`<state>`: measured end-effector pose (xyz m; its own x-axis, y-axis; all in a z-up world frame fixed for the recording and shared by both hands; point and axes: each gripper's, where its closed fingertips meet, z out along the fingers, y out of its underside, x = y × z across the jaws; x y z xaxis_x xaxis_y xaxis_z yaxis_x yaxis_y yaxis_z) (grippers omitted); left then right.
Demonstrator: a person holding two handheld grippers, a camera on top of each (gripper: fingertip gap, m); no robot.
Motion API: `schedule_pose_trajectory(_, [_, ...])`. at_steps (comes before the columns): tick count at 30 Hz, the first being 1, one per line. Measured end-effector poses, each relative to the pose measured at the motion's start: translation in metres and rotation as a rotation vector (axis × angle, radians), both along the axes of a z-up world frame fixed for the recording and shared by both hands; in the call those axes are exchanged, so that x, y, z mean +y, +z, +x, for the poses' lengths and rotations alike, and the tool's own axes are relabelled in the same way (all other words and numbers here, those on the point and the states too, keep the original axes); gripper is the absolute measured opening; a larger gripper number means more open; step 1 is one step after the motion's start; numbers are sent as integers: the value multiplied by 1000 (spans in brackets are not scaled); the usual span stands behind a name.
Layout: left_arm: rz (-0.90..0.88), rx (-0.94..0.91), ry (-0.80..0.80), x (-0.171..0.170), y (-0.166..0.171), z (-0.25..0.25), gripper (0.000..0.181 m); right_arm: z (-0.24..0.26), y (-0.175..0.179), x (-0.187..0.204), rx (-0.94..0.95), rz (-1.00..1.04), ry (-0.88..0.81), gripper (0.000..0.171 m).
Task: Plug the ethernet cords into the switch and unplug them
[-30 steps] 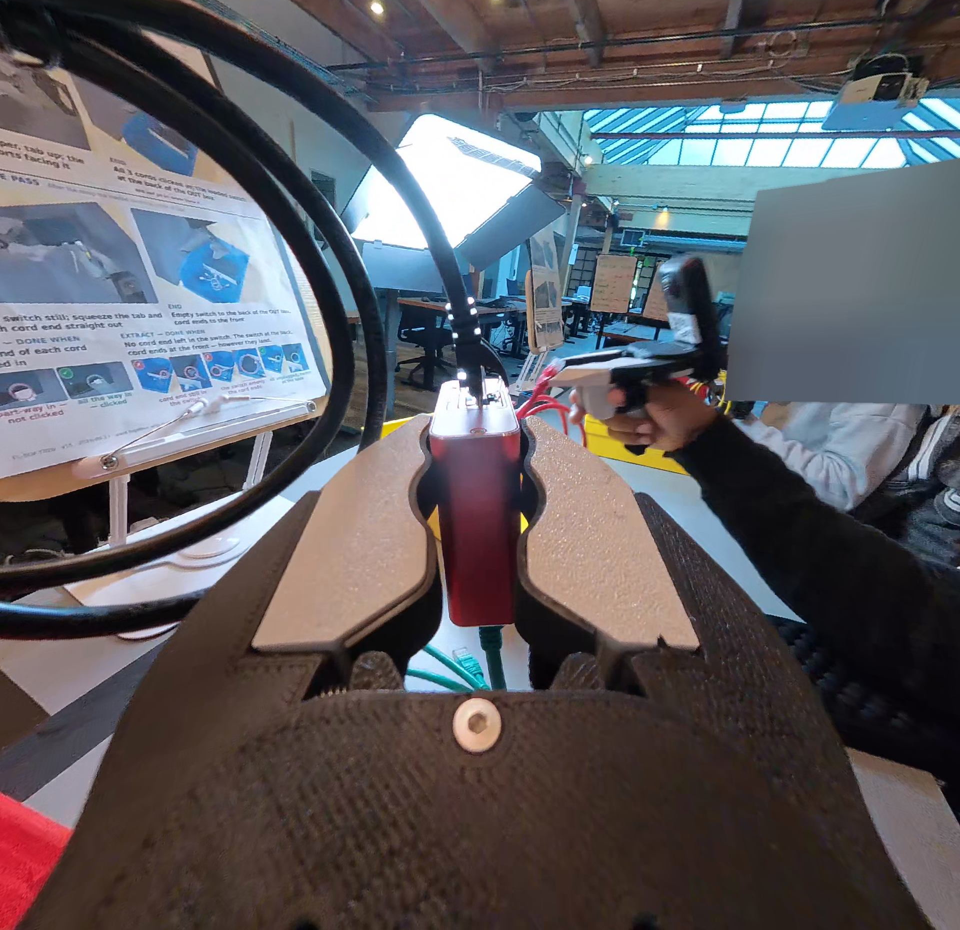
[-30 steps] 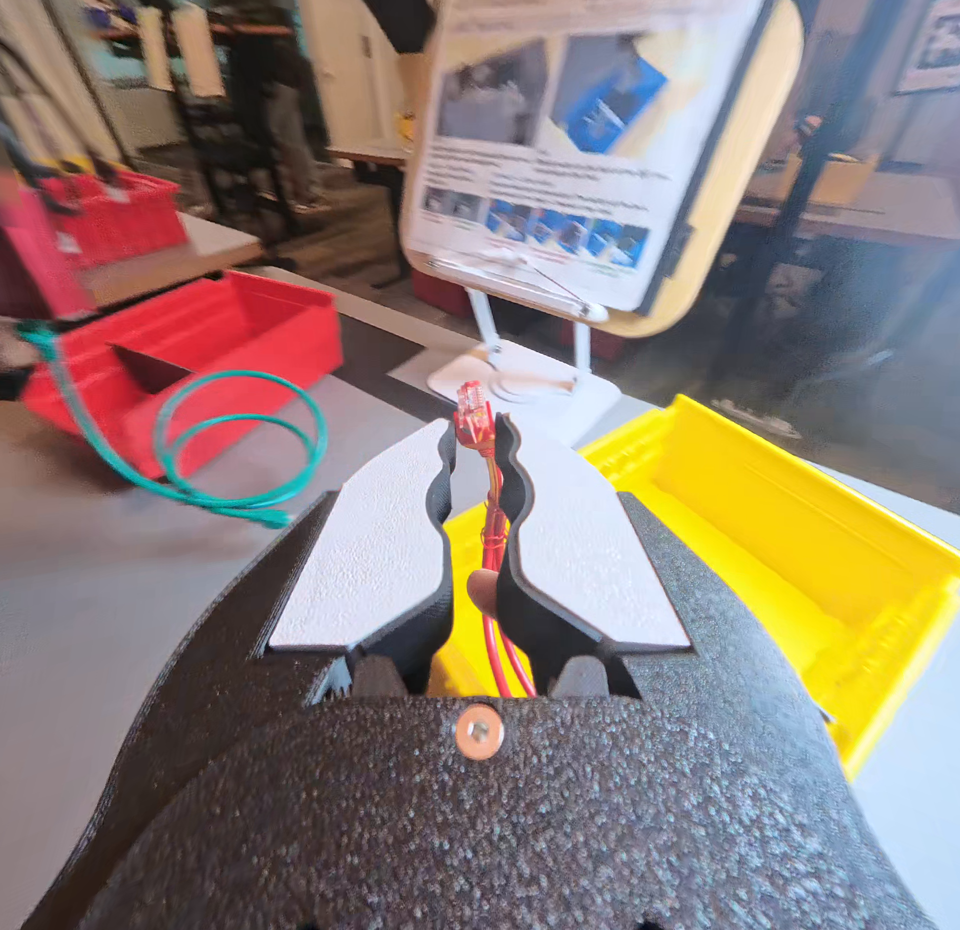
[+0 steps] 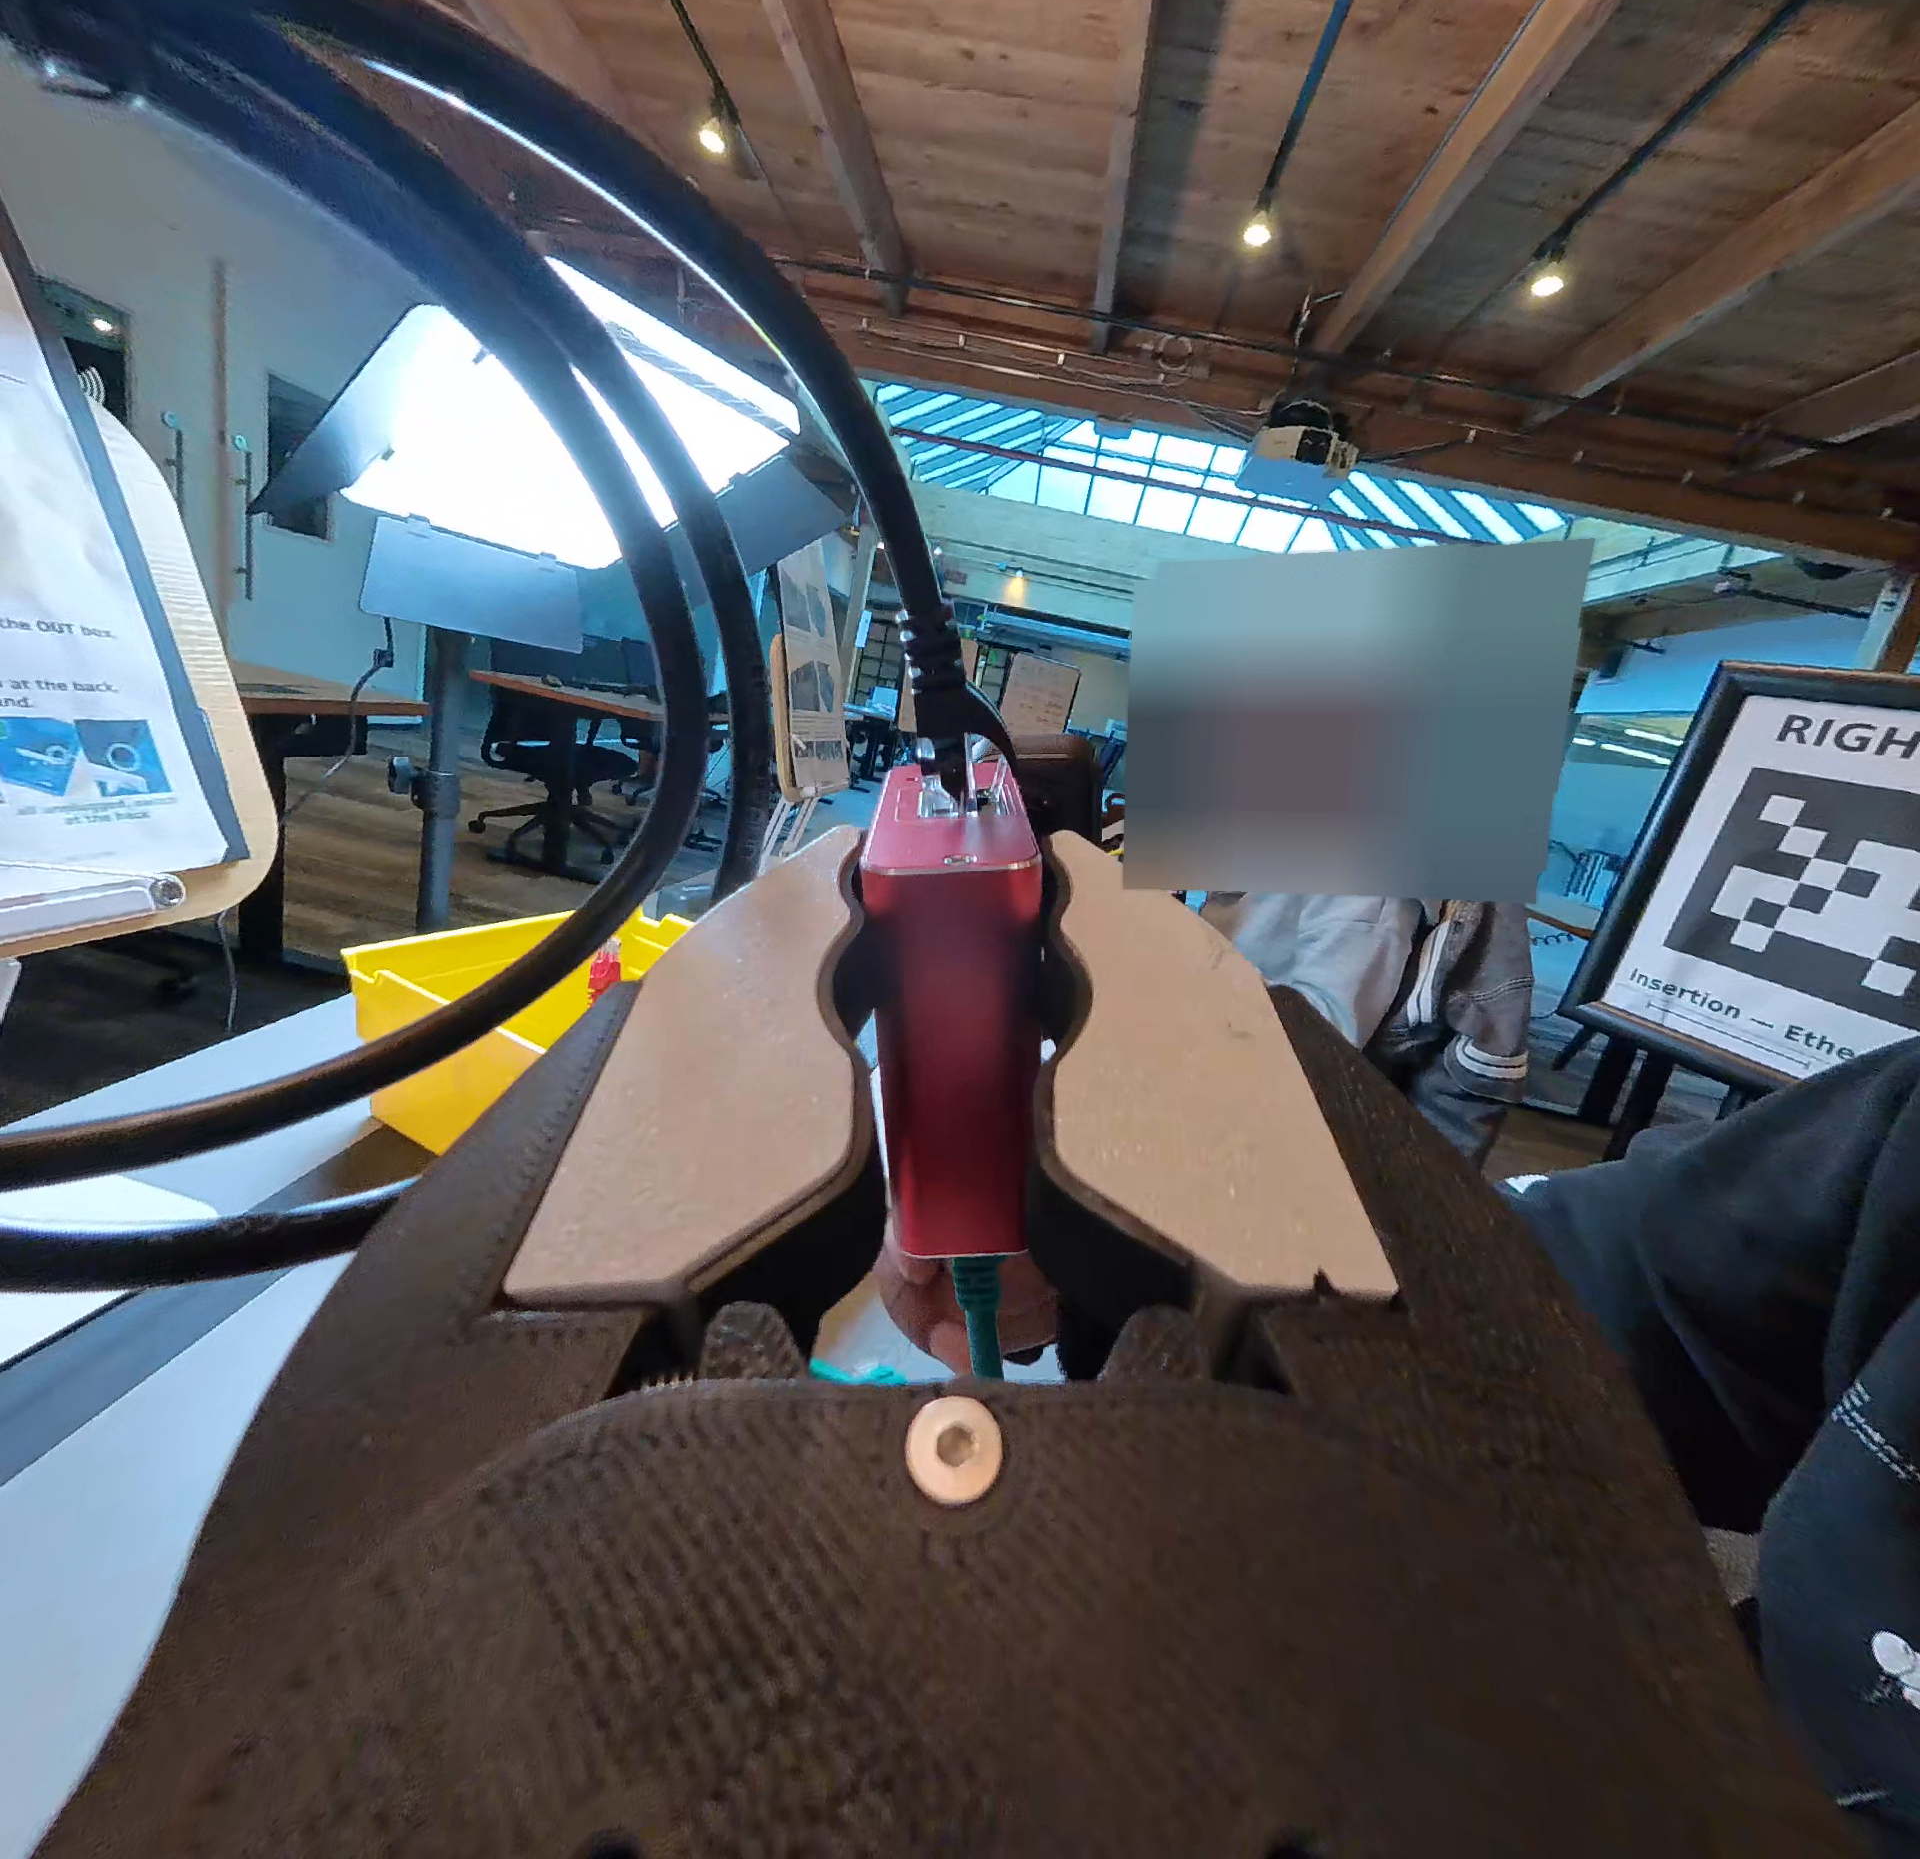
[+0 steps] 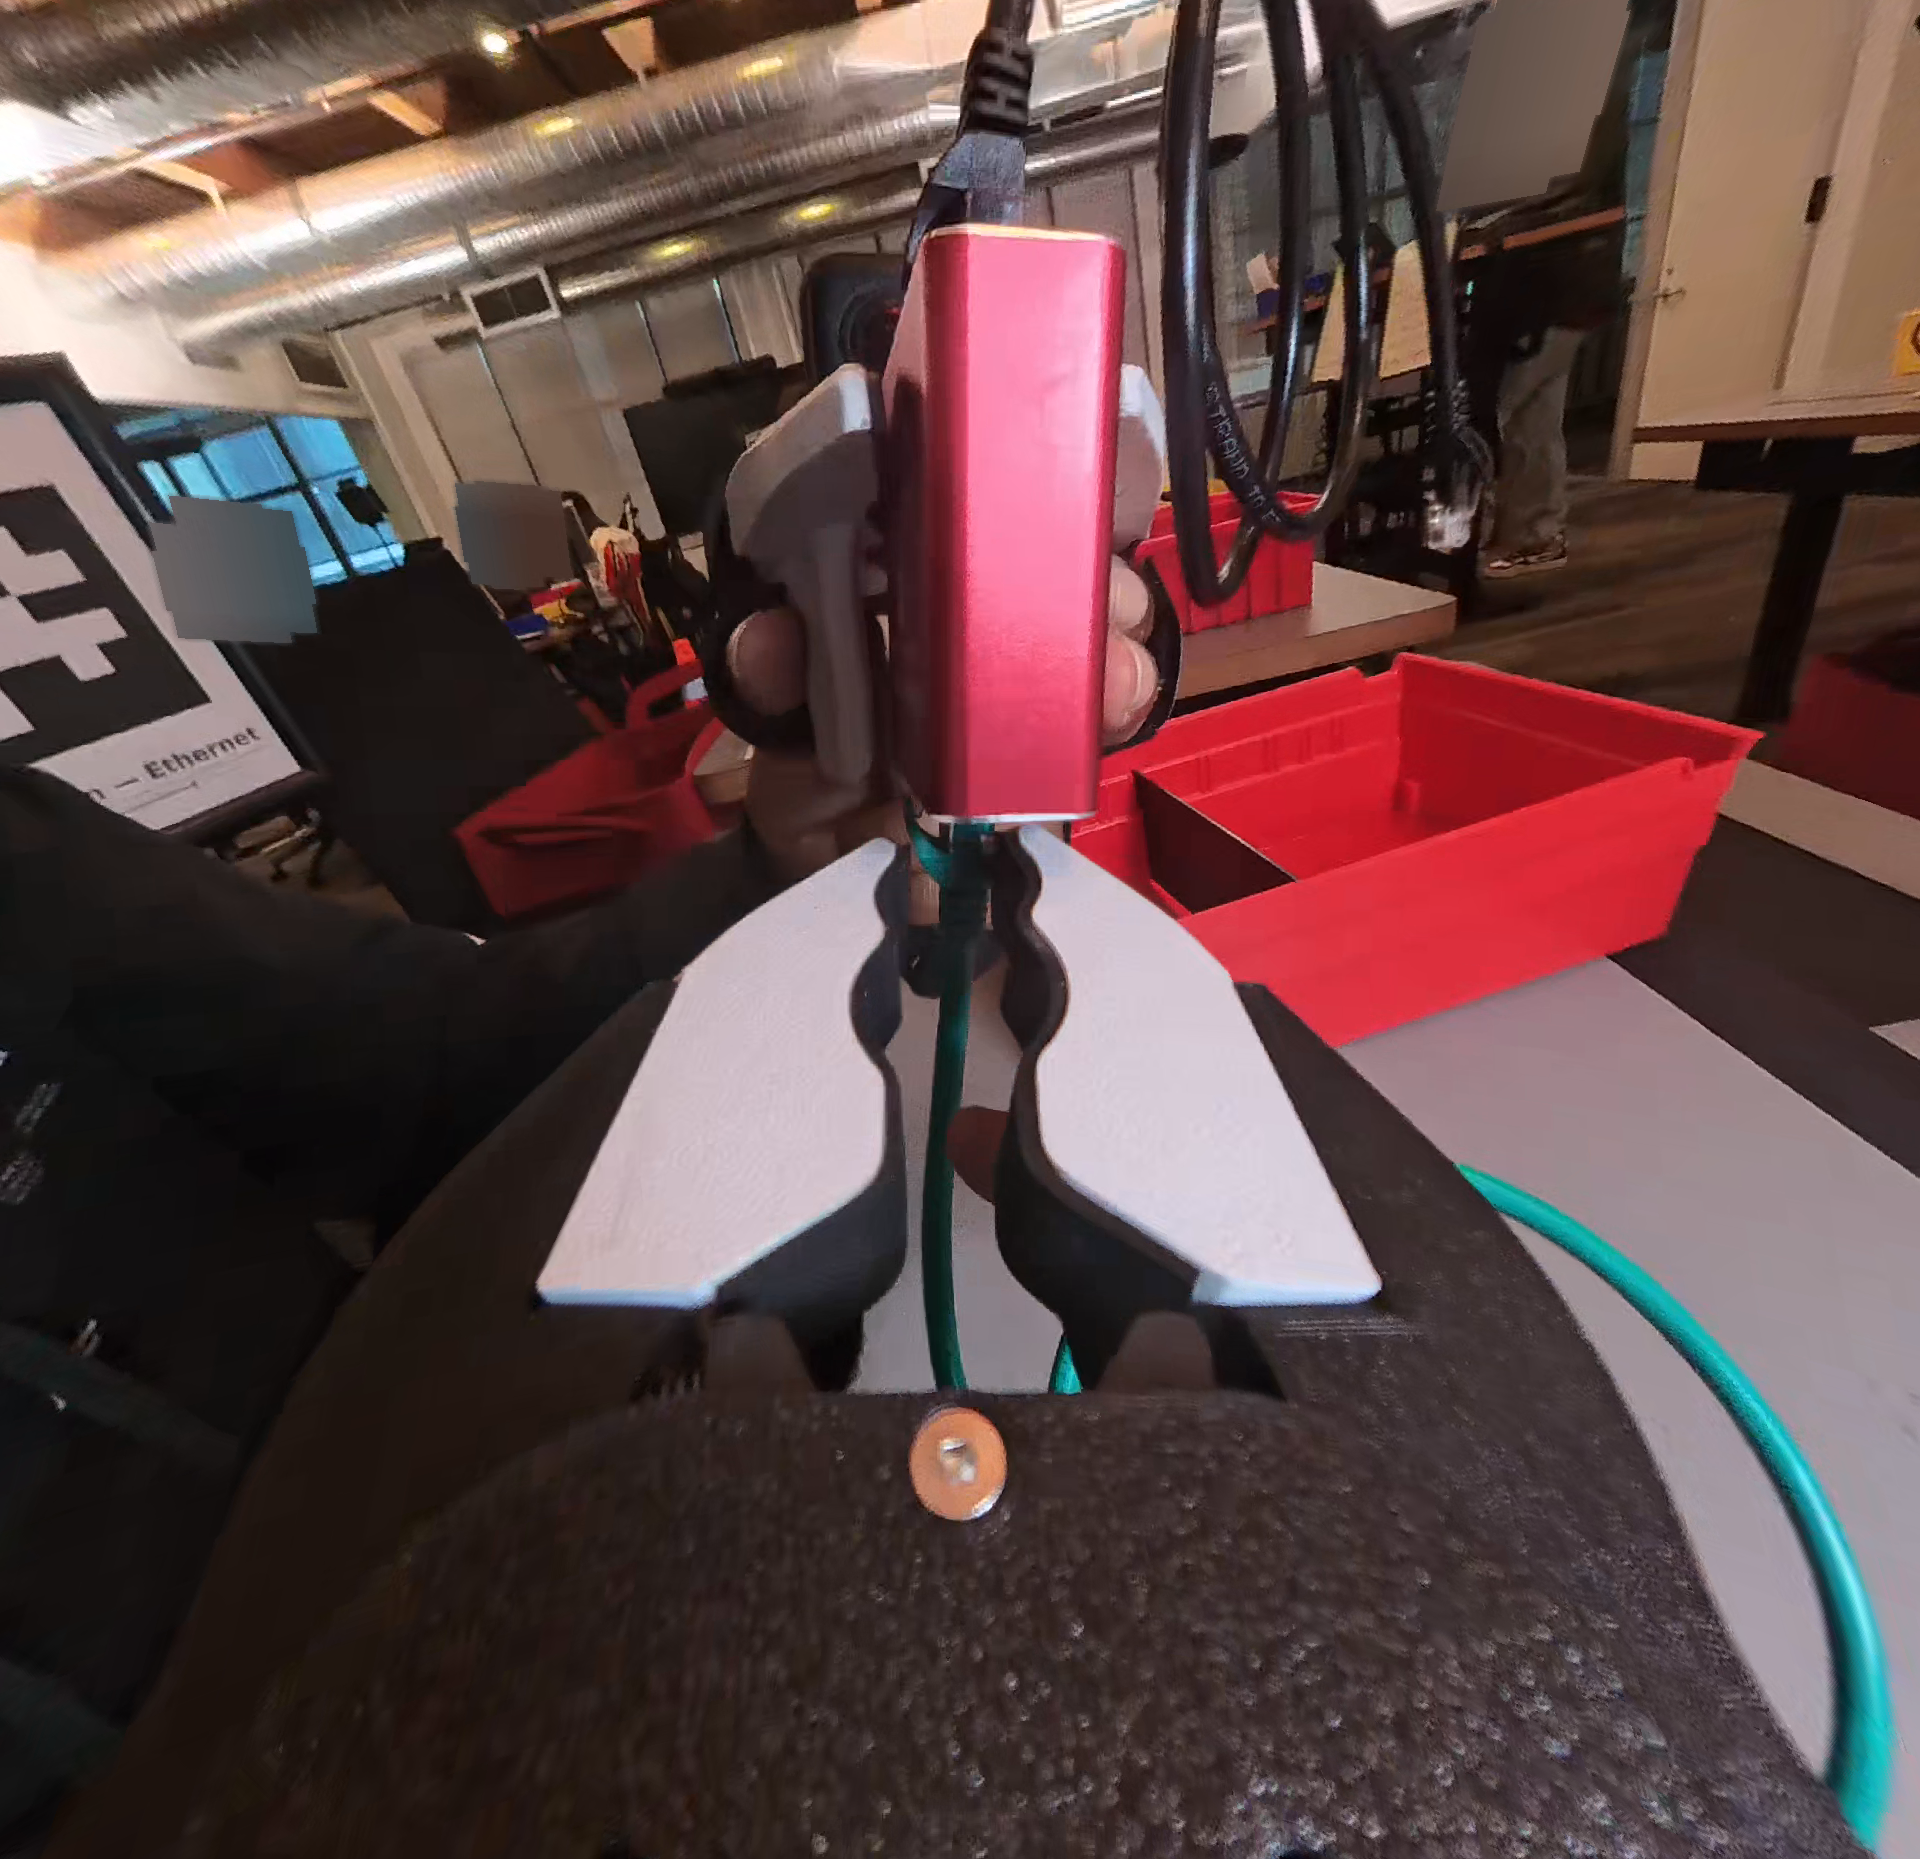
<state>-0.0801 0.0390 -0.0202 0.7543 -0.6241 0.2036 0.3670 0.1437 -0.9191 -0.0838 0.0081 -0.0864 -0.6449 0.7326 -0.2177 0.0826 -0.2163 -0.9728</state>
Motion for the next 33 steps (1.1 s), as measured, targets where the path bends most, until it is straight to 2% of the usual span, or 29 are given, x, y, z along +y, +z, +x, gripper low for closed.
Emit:
schedule_pose_trajectory(6, [30, -48, 2, 2, 1, 0, 29, 3, 5, 1, -3, -61, 15, 19])
schedule_pose_trajectory(9, [43, -54, 23, 1, 4, -1, 29, 1, 8, 3, -6, -112, 8, 15])
schedule_pose_trajectory(14, [52, -78, 67, 2, 6, -6, 29, -6, 7, 4, -16, -61, -74, 15])
schedule_pose_trajectory(20, [78, 116, 158, 3, -1, 3, 28, -13, -3, 7, -105, -145, -89, 15])
schedule_pose_trajectory(26, [90, 123, 172, 2, -6, -3, 28, -19, -9, 7, -162, -220, -108, 15])
schedule_pose_trajectory(28, [105, 42, 112, -3, 1, -4, 28, -18, -8, 3, -119, -145, -135, 14])
schedule_pose_trajectory(30, [213, -219, -91, -32, 37, -7, 29, -30, -37, 17, -145, 48, -290, 14])
schedule_pose_trajectory(31, [244, -255, -128, -44, 53, -8, 29, -32, -47, 19, -165, -2, -269, 14])
schedule_pose_trajectory(33, [255, -58, 34, -53, 63, -4, 29, -28, -40, 16, -134, -73, -192, 14])
